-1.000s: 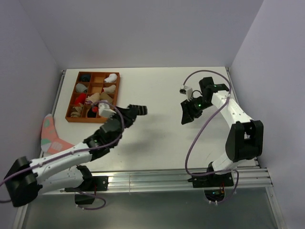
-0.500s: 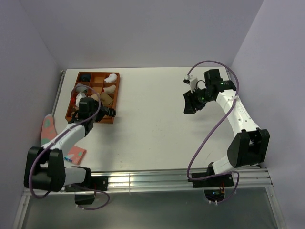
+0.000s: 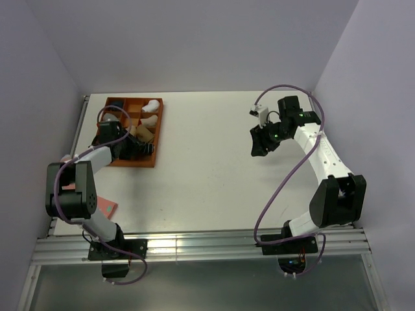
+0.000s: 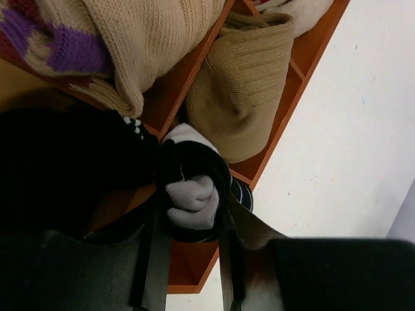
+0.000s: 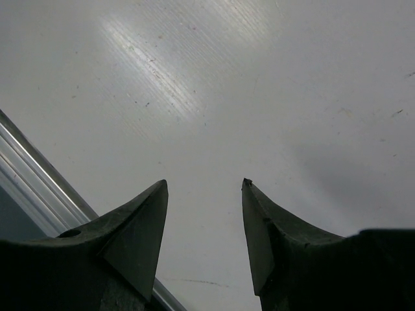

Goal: Roll the socks
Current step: Place the sock in the storage box.

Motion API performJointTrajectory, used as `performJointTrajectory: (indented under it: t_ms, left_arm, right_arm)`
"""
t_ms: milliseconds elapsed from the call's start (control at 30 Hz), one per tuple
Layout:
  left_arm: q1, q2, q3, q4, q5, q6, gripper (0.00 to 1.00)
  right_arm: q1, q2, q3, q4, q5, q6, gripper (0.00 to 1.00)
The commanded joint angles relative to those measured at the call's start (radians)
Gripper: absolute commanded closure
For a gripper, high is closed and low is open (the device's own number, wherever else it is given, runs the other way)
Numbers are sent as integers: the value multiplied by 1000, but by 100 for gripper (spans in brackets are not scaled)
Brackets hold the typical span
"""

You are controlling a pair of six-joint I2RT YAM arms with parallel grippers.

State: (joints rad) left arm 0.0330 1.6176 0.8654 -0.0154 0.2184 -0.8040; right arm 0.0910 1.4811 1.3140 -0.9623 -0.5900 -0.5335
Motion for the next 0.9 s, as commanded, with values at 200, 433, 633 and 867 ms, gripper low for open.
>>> performJointTrajectory:
  t_ms: [200,433,633,867]
  left_arm:
    - [5,114,107,-188,23,35,100]
    - [4,182,144,-339,-68,72,100]
    - [-25,235,225,-477,-200,114,100]
    - [-88,292,320,-567,-356,37,100]
  right_arm:
    - [-13,-41,-32,27,16,-39,44]
    - [-13,-42,-53,31,30,-43,44]
    - [-13,-35,-59,33,25,-45,45]
    - [-13,-36,-78,37,24,-51,45]
